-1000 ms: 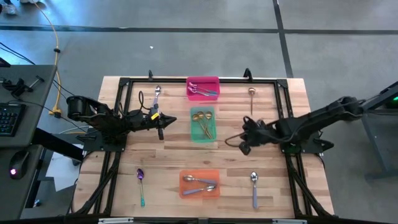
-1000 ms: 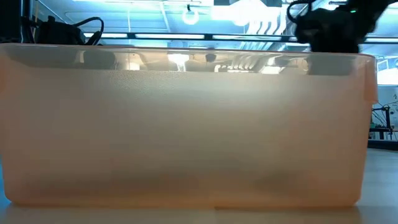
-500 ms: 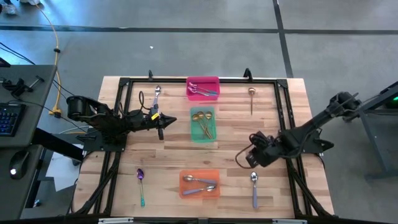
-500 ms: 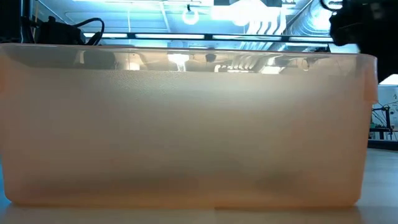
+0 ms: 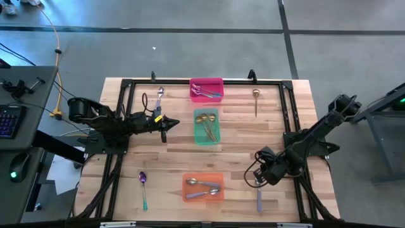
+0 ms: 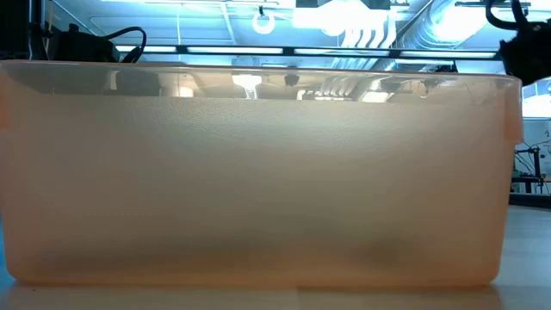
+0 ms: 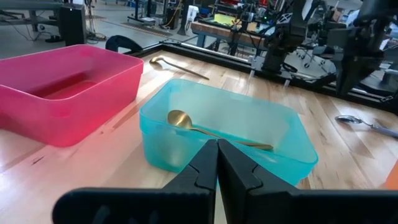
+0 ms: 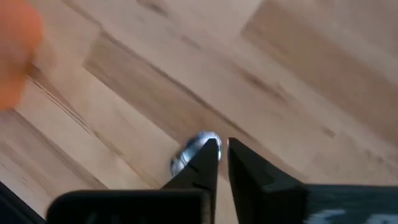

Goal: Sort silverware by color (type)
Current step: Put the purple spoon into the orange bin

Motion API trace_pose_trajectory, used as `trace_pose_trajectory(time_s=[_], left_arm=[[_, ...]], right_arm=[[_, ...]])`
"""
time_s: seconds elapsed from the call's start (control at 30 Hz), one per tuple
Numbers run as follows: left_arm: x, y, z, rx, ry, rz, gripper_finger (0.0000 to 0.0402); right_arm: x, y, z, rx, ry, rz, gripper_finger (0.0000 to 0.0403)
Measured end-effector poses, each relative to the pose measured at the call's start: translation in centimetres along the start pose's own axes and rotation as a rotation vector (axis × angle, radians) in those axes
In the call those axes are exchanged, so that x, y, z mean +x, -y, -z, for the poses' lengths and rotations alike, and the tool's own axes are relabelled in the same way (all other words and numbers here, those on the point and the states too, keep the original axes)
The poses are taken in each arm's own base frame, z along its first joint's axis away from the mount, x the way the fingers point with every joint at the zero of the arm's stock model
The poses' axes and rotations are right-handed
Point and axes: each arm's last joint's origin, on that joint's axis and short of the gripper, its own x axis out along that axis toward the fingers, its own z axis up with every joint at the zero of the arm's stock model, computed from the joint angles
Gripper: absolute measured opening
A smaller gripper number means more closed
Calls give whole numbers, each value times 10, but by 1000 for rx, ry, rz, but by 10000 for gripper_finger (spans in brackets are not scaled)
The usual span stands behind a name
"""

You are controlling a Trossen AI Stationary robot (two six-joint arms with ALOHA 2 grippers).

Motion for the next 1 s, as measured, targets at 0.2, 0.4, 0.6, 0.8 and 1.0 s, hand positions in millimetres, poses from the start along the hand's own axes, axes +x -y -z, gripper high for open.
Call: trace_pose_trajectory(time_s=[0.2, 0.4, 0.6, 0.8, 1.0], left_arm=[[0, 0, 0, 0, 0, 0, 0], [0, 0, 1, 1, -6, -1, 0], [0, 0, 1, 1, -6, -1, 0], [0, 0, 1, 1, -8, -1, 0], [0, 0, 2, -10, -15, -3, 0]], right_arm=[[9, -2, 12, 36, -84, 34, 93], [18, -12, 19, 63, -137, -9, 150], [34, -23, 26, 101, -242, -32, 161], [49, -23, 30, 118, -280, 28, 152], [53, -26, 19, 88, -207, 3, 133]])
